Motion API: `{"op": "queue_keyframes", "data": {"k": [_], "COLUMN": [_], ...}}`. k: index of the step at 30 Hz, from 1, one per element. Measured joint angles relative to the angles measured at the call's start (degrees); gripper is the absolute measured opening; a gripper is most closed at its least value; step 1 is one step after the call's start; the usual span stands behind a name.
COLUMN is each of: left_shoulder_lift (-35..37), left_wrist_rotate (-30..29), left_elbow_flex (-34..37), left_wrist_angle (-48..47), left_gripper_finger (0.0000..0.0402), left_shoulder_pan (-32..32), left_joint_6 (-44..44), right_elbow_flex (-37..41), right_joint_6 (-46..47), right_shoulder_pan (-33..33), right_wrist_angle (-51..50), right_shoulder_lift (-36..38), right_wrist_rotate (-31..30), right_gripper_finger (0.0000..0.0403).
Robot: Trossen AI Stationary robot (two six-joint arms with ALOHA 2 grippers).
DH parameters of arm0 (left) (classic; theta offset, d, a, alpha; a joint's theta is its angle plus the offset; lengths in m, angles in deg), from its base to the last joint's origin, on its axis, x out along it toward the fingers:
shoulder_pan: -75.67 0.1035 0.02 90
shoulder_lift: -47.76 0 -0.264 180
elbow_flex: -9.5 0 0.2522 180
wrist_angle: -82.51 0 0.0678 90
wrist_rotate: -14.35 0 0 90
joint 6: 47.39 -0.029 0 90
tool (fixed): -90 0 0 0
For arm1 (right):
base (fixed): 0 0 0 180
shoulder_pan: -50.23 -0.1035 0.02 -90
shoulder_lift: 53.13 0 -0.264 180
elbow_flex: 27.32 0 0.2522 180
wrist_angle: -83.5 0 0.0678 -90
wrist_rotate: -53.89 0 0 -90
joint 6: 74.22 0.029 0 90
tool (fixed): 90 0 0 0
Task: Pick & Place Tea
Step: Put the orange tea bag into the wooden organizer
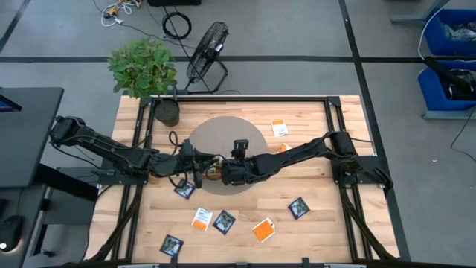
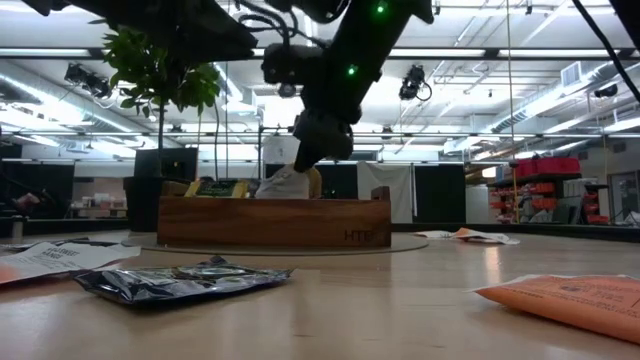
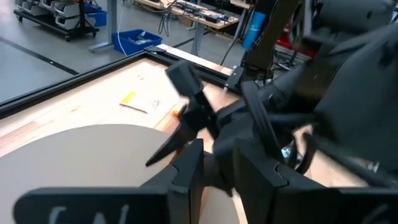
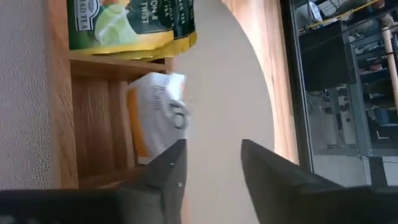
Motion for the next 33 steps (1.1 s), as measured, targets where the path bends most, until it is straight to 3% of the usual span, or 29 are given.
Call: {"op": "queue_keyframes", "data": {"k": [7,14,22,27,33], "left_shoulder_lift": [1.0,4.55,3.68,-3.77,-13.31], "left_wrist_rotate": [0.16,0.57,15.53,23.6,29.0], "left_elbow_flex": [0.0,-0.02,-0.09,-0.04,-0.04], "left_wrist_angle": [-4.32,-8.07,-14.01,-14.41,-14.26], "left_gripper_finger": [0.0089,0.0089,0.009,0.0109,0.0166], "left_shoulder_pan": [-0.11,-2.81,-7.33,-9.31,-9.33], "left_joint_6": [0.09,0.11,7.46,10.55,8.94], "right_elbow_flex": [0.0,0.0,0.0,0.02,0.02], "right_joint_6": [1.92,13.4,24.42,27.16,30.06], "right_shoulder_pan": [-1.01,-1.07,-4.16,-6.52,-8.99], "right_wrist_angle": [-7.28,-21.07,-32.39,-33.77,-34.07], "right_shoulder_lift": [6.82,15.88,22.91,23.57,23.53], "right_wrist_rotate": [-4.86,-6.52,-6.5,-6.43,-5.84], "right_gripper_finger": [0.0218,0.0222,0.0208,0.0208,0.0208]}}
